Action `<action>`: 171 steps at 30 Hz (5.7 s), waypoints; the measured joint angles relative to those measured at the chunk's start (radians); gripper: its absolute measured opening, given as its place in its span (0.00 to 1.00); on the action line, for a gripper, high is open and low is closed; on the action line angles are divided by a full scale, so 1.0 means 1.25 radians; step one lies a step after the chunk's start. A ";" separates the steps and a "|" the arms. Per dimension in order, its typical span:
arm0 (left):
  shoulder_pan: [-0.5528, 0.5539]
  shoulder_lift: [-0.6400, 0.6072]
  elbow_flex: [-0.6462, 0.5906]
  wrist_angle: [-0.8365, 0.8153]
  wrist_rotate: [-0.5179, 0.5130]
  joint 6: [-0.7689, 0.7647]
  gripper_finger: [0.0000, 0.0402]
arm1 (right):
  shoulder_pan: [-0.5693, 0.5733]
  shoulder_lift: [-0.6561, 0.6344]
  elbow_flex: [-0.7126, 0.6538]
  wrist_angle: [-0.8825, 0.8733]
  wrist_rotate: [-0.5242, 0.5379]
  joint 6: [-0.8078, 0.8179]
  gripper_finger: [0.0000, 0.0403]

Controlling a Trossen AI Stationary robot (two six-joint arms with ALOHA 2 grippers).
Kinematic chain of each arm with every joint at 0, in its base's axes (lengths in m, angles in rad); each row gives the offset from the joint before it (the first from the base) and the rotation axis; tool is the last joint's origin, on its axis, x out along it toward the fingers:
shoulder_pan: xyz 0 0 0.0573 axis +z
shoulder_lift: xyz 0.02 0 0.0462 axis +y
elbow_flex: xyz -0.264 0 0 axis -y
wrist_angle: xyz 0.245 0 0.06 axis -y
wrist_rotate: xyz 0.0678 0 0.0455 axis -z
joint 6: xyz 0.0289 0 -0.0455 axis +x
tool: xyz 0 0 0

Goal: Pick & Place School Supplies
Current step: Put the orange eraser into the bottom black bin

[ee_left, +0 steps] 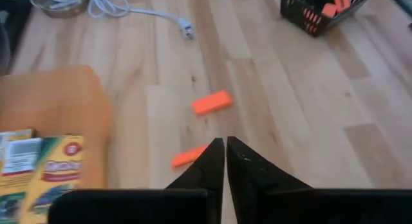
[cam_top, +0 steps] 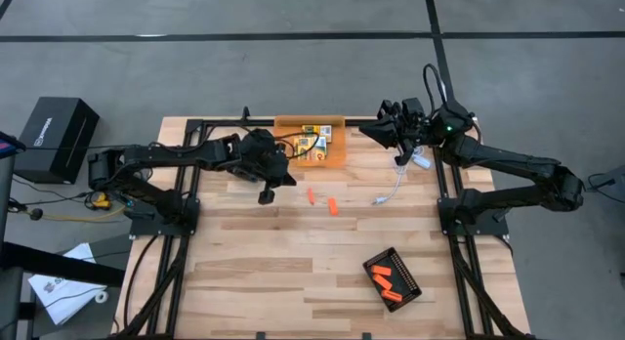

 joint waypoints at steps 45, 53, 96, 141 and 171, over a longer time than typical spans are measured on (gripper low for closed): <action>-0.065 0.410 0.339 -0.260 -0.176 0.438 0.42 | -0.012 0.000 0.000 0.068 -0.130 0.022 0.00; -0.093 0.410 0.339 -0.266 -0.185 0.453 0.42 | -0.014 0.000 0.000 0.086 -0.179 0.001 0.00; -0.092 0.559 0.342 -0.199 -0.235 0.537 0.25 | -0.013 0.000 0.000 0.096 -0.198 -0.059 0.00; -0.296 0.659 0.568 0.563 -0.059 -0.632 0.06 | -0.174 0.000 0.109 0.047 -0.202 -0.032 0.00; -0.382 0.957 0.765 0.606 0.038 -0.689 0.33 | -0.174 0.000 0.109 0.005 -0.253 -0.032 0.00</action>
